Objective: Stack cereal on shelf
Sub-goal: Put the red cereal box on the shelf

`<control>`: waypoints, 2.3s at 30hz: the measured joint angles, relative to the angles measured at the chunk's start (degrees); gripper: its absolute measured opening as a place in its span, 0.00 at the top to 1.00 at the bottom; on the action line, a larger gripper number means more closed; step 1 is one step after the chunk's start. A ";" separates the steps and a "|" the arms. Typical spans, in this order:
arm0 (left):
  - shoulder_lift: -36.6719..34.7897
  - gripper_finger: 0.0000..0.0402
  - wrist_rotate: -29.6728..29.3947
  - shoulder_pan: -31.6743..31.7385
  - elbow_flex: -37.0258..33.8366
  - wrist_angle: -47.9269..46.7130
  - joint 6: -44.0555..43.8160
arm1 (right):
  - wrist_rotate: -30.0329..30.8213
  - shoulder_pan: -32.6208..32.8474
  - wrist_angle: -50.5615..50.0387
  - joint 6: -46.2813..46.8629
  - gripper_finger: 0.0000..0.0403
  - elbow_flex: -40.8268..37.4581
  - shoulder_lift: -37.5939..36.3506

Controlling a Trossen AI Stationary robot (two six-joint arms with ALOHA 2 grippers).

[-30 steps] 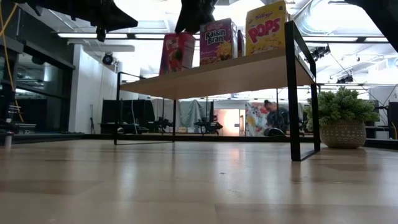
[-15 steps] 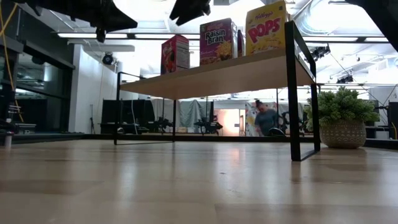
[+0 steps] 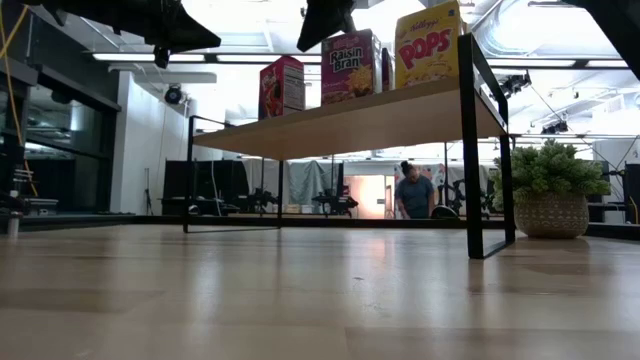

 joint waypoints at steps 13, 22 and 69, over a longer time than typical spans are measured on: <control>-0.01 1.00 -0.04 0.00 0.00 -0.52 -0.48 | -1.79 -0.13 -0.82 3.71 1.00 -0.17 2.43; -0.02 1.00 -0.11 0.02 0.00 -2.02 -0.48 | -1.52 -0.59 1.06 3.71 1.00 -0.17 3.50; 0.00 1.00 -0.20 0.13 0.00 -2.16 0.01 | -0.97 -4.26 7.46 1.82 1.00 -0.17 7.30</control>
